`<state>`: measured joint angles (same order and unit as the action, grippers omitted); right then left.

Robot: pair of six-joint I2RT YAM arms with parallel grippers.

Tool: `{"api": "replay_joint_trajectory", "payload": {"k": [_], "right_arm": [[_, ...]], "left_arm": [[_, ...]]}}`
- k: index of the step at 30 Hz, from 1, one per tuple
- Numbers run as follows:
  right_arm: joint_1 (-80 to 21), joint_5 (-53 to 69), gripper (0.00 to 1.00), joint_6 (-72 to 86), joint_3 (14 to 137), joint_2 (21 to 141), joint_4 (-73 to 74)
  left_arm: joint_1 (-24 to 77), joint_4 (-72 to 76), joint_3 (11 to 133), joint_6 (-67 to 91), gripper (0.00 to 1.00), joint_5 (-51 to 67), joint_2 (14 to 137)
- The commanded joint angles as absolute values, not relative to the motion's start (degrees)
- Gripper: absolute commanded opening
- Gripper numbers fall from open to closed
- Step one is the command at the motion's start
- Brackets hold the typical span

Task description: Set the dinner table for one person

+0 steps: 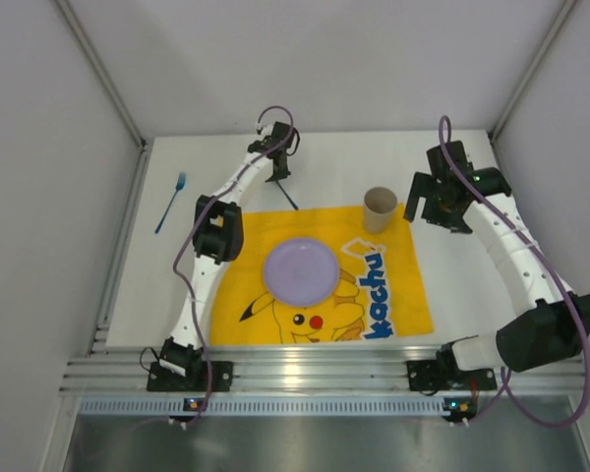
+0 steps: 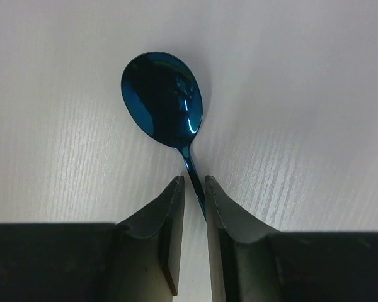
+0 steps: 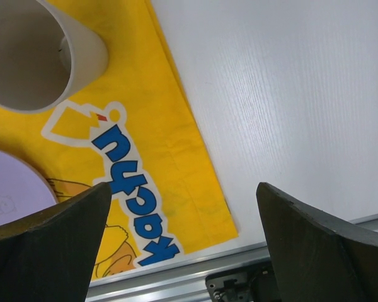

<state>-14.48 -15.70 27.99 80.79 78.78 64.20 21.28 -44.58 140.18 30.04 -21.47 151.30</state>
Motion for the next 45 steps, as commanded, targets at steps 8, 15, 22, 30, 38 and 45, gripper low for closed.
{"api": "replay_joint_trajectory", "payload": {"k": [8, 15, 22, 30, 38, 45], "right_arm": [[-12.3, -13.5, 1.0, 23.7, 79.5, 76.4, 61.4], [-12.4, -12.2, 1.0, 19.0, 82.6, 78.0, 58.4], [-13.3, -7.8, 1.0, 18.5, 91.0, 78.6, 57.1], [-16.3, 14.3, 1.0, 21.9, 90.0, 77.2, 45.8], [-16.6, 35.6, 1.0, 38.5, 76.1, 77.5, 23.4], [-18.7, 45.4, 0.96, 48.6, 68.7, 77.3, 7.0]], "left_arm": [[16.5, -53.4, 135.9, 28.9, 0.0, -18.3, 153.6], [12.0, -42.7, 131.1, 31.6, 0.0, -10.0, 142.6], [9.1, -38.3, 132.7, 36.0, 0.0, -5.5, 132.1], [9.6, -37.4, 126.7, 38.2, 0.0, -2.9, 118.4], [27.3, -40.3, 109.3, 43.2, 0.0, -8.1, 101.7], [40.8, -41.3, 101.3, 50.4, 0.0, -11.7, 97.4]]}}
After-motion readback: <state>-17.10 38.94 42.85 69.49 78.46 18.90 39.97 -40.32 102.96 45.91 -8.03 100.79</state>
